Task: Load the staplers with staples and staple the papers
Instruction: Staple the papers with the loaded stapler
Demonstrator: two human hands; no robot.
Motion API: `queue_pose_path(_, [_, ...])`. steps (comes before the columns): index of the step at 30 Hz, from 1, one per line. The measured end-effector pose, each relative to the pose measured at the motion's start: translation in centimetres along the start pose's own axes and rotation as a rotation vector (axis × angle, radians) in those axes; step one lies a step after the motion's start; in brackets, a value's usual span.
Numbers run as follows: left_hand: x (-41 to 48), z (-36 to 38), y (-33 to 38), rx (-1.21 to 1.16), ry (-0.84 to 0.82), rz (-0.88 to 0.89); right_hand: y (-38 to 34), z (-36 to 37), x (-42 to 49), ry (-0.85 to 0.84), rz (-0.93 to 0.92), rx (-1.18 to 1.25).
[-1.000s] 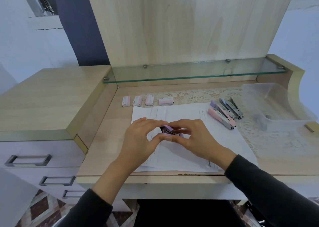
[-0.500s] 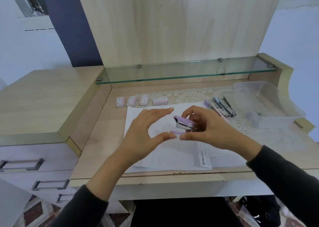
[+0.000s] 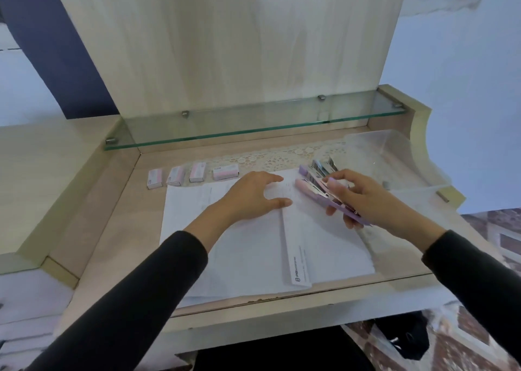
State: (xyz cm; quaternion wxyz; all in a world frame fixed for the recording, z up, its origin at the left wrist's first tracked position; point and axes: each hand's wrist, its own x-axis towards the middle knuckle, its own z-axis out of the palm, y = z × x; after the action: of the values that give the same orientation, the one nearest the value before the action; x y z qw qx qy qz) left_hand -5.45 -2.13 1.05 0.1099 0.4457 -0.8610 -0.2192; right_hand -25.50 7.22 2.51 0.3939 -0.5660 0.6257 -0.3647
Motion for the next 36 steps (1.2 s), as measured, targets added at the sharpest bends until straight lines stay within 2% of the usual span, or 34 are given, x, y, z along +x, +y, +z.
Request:
queue_pose_path(4, [1.6, 1.0, -0.6, 0.086, -0.081, -0.015, 0.2, -0.3, 0.2, -0.016, 0.005, 0.023])
queue_pose_path(10, [1.5, 1.6, -1.4, 0.028, 0.065, 0.049, 0.4, -0.7, 0.5, -0.023, 0.013, -0.007])
queue_pose_path(17, [0.1, 2.3, -2.0, -0.106, 0.214, 0.096, -0.9, 0.0, 0.7, 0.001, -0.086, -0.066])
queue_pose_path(21, [-0.1, 2.4, -2.7, -0.003, 0.286, 0.185, -1.2, 0.3, 1.0, -0.013, -0.124, -0.144])
queue_pose_path(27, [-0.7, 1.0, -2.5, 0.023, 0.453, 0.318, -1.7, 0.6, 1.5, -0.008, -0.145, -0.17])
queue_pose_path(36, [-1.7, -0.2, -0.8, 0.089, 0.522, 0.433, -3.1, 1.9, 2.3, -0.115, -0.216, -0.26])
